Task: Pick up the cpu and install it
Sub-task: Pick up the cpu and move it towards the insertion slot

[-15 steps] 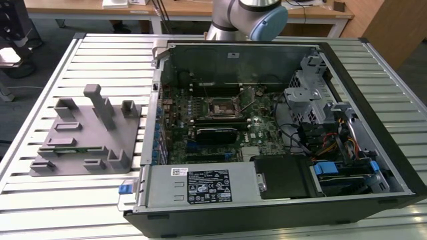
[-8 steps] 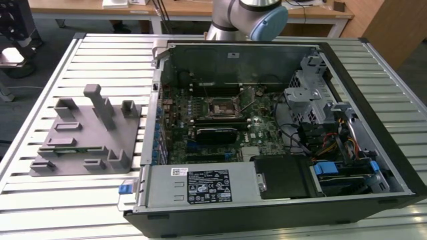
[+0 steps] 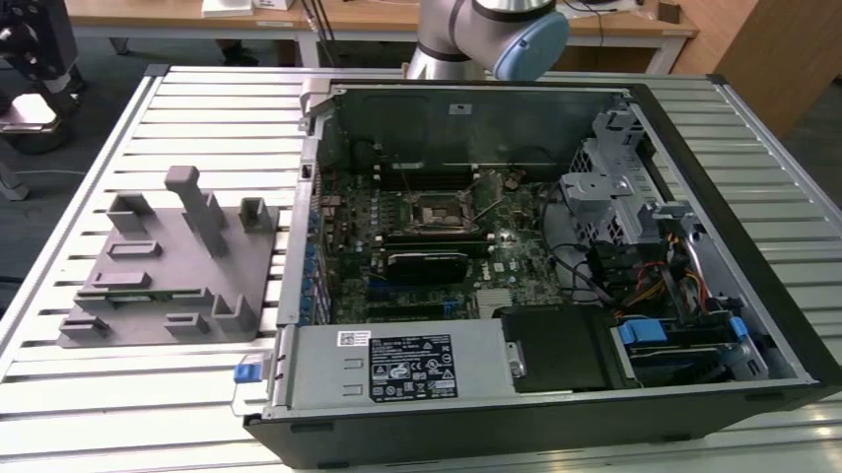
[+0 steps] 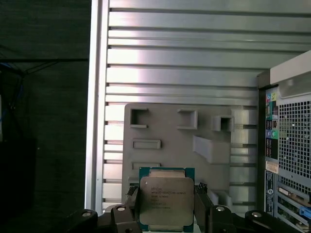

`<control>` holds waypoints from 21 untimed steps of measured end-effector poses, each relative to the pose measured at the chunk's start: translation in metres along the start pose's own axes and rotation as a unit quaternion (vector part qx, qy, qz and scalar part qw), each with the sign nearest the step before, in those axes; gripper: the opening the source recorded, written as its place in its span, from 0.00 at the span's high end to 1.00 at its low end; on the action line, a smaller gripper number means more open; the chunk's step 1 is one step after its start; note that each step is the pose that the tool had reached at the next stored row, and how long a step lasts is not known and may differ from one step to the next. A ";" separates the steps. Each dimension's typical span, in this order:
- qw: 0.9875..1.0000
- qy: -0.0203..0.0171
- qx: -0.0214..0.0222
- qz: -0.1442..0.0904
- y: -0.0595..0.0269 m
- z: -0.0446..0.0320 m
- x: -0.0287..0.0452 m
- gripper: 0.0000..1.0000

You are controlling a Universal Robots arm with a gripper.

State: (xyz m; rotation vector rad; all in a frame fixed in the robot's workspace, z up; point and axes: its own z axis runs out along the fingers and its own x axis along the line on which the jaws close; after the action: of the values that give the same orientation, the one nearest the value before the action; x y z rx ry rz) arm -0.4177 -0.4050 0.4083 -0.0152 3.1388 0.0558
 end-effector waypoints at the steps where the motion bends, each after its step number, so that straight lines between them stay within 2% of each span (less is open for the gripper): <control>1: 1.000 0.000 0.000 0.000 0.0000 0.0000 -0.0010 0.46; 21: 1.000 0.000 0.000 0.000 -0.0001 0.0001 -0.0181 0.46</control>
State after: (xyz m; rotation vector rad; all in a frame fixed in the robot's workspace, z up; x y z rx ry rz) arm -0.3997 -0.4050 0.4083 -0.0150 3.1388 0.0558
